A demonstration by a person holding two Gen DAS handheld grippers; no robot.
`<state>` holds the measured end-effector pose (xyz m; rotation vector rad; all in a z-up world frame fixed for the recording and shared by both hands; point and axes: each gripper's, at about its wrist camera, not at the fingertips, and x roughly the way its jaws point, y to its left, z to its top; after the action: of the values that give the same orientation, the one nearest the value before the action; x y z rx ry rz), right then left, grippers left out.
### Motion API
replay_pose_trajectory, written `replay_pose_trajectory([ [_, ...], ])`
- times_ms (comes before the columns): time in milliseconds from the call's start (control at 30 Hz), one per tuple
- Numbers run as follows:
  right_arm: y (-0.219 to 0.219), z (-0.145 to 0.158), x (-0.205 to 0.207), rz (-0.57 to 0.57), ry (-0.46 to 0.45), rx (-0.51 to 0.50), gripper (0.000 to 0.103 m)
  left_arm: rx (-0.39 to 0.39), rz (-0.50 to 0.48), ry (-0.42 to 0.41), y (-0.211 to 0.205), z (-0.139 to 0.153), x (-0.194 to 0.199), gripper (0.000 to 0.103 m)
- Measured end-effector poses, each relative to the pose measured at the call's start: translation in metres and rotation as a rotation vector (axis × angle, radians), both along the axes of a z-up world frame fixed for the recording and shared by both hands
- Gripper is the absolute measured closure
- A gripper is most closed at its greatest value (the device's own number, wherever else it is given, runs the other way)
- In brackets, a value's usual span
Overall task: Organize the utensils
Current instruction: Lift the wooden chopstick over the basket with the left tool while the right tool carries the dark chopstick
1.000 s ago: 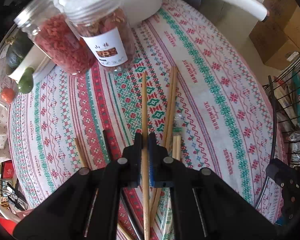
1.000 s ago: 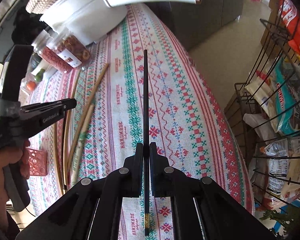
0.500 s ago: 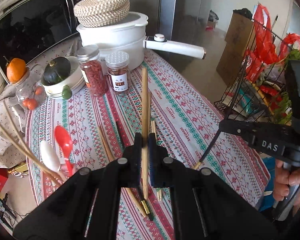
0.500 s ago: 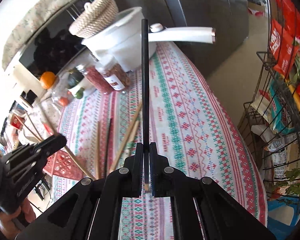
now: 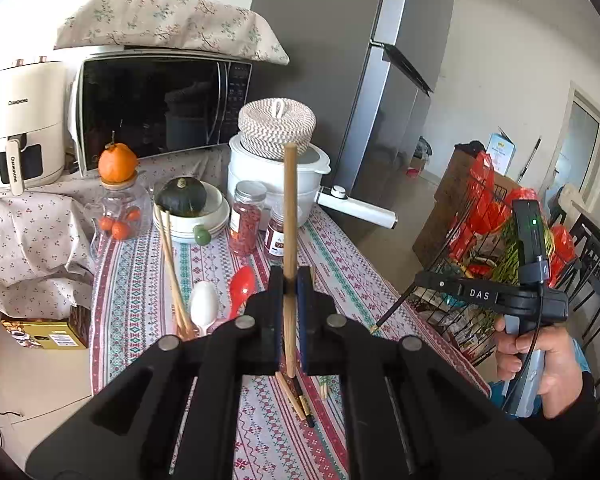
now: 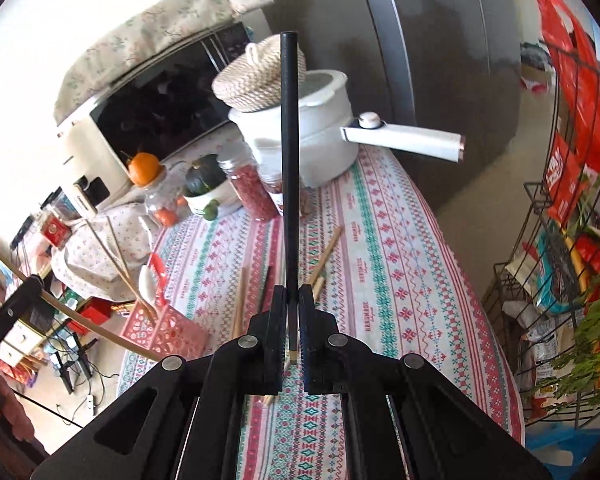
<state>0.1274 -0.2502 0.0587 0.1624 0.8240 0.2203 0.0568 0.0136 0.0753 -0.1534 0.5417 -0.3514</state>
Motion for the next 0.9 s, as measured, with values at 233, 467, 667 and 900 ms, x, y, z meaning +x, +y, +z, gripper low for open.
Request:
replay_pose_trajectory([
  [233, 0.031, 0.014, -0.011, 0.065, -0.042, 0.01, 0.098, -0.043, 0.088, -0.084, 0.039, 0.014, -0.016, 0.096],
  [467, 0.062, 0.03, -0.019, 0.123, -0.094, 0.045, 0.098, -0.046, 0.149, -0.121, 0.061, 0.007, -0.012, 0.096],
  [667, 0.085, 0.038, -0.021, 0.16, -0.13, 0.072, 0.098, 0.01, 0.14, -0.083, 0.061, -0.019, 0.011, 0.096],
  [900, 0.106, 0.042, -0.017, 0.201, -0.138, 0.127, 0.098, 0.0, 0.121, 0.038, 0.064, -0.052, 0.042, 0.096],
])
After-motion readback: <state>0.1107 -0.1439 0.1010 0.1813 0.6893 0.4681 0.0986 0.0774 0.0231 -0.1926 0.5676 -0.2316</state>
